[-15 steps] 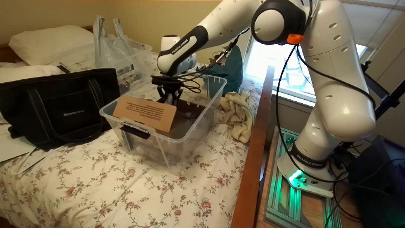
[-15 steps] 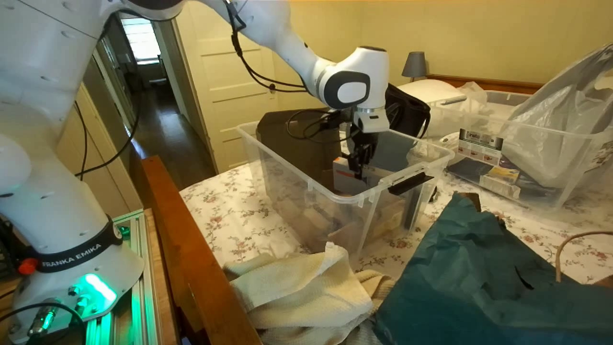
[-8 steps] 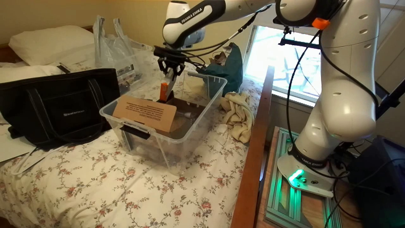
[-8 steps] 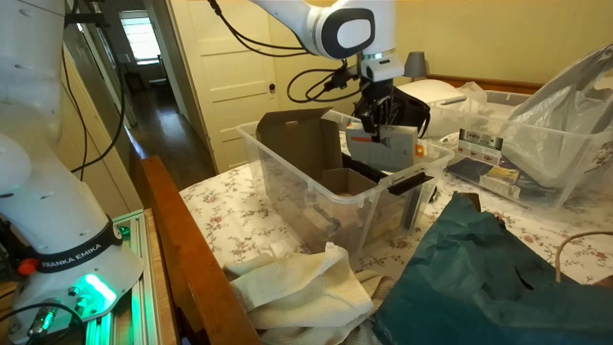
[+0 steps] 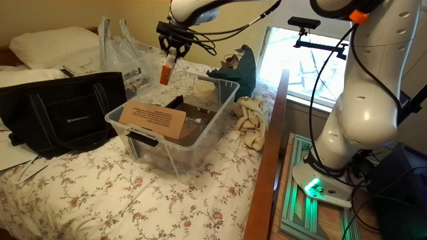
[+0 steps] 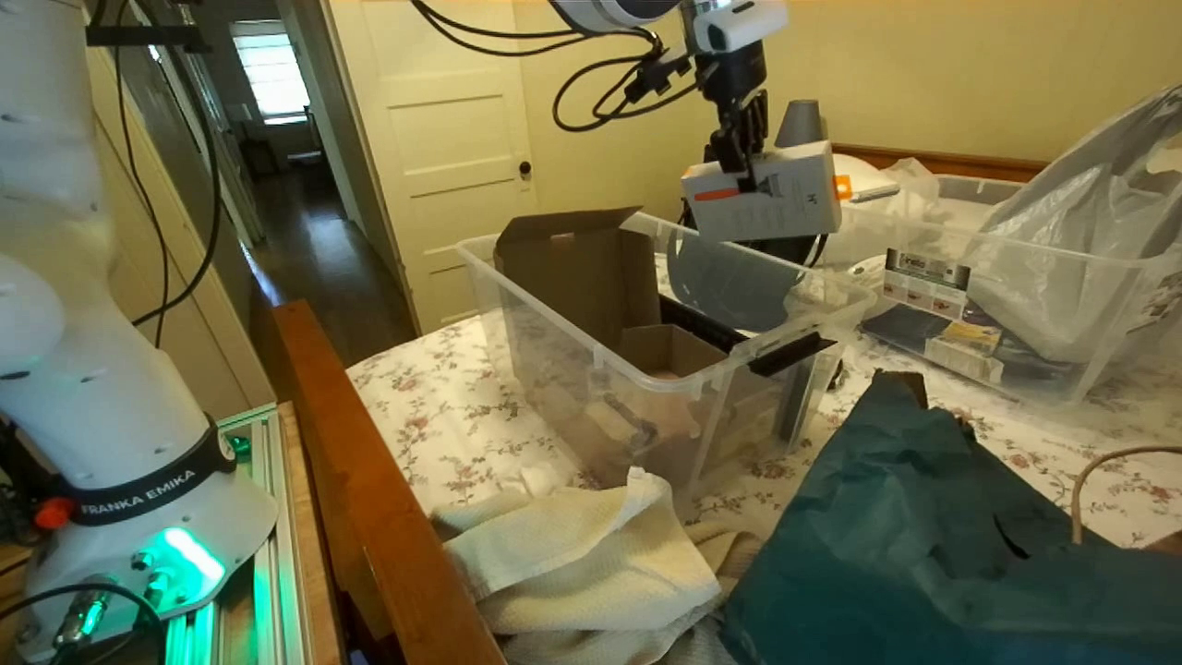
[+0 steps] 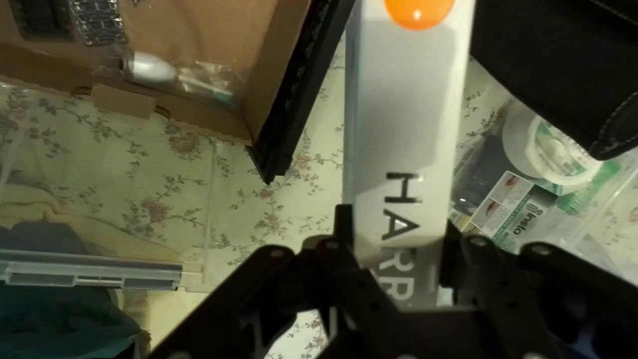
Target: Remove the white box from the clear container and place it on the bed.
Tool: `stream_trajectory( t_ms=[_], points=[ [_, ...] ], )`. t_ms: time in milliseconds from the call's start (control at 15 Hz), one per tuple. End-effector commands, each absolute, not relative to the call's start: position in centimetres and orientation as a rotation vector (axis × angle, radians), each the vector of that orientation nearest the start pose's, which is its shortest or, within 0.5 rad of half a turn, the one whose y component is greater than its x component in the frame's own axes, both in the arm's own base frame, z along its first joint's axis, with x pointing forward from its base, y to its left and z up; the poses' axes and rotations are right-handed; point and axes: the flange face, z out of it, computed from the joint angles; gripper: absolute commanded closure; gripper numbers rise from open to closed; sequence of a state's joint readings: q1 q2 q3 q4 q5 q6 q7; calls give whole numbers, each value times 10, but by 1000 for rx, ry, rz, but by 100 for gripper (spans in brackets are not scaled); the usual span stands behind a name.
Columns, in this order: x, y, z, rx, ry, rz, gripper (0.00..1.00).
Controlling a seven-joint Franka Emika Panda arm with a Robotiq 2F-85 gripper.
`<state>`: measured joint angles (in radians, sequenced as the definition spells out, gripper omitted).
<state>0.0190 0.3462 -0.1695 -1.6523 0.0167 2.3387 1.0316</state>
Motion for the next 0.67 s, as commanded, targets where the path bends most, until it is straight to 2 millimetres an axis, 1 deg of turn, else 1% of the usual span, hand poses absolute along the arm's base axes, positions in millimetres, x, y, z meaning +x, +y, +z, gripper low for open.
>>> stream_trajectory(
  t_ms=[0, 267, 600],
  points=[
    [704, -76, 467, -2484, 1610, -542, 88],
    [734, -62, 459, -2511, 1591, -569, 88],
    [769, -42, 441, -2538, 1563, -560, 88]
  ],
)
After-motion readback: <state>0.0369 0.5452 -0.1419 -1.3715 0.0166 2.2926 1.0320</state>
